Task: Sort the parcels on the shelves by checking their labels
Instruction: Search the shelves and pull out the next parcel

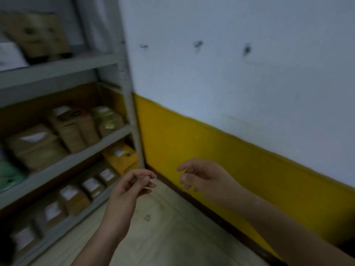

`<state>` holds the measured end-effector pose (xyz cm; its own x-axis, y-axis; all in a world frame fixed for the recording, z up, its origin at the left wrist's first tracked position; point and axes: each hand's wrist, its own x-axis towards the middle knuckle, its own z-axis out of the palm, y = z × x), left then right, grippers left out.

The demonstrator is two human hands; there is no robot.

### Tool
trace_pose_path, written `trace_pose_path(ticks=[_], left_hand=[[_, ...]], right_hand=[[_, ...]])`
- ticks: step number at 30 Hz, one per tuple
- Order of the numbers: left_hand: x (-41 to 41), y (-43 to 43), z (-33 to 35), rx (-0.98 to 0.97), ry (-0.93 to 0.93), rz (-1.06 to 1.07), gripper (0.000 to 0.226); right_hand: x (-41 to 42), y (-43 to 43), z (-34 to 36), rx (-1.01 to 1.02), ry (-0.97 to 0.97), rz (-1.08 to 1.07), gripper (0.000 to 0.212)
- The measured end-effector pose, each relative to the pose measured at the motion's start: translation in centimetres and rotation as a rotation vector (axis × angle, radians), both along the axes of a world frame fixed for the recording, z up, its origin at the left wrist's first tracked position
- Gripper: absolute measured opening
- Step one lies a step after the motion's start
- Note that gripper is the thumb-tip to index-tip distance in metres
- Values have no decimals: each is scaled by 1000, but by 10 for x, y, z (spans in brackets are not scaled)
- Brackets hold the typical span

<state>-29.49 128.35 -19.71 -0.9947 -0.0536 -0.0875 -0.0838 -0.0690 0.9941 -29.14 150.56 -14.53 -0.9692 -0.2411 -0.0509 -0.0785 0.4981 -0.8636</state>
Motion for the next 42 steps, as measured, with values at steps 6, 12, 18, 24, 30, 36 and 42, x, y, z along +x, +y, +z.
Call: trace_pose_path(ticks=[6,12,18,24,30,36,42], left_hand=[[29,-141,-5,6,-15,342,25],[70,-234,-12,36,7,697,17],[86,-284,-22,20,-42,894,20],[74,-312,-13,-12,-59,1014,18],[70,-348,-9,-34,-76,1171,15],[67,-405,-29,-22,-147,1244,17],[52,-506,-71,34,-223,1241,17]], right_hand=[[-37,-156,-25,-146,-82,256,13],[-53,-276,-39,-179,-202,525,14],[-73,-358,-55,-226,-302,720,12],[-111,-415,-59,-257,-361,839,15],[-137,-479,-66,-258,-382,957,17],[-154,-545,-89,-235,-444,1003,17],[-175,-642,-138,-184,-505,910,16]])
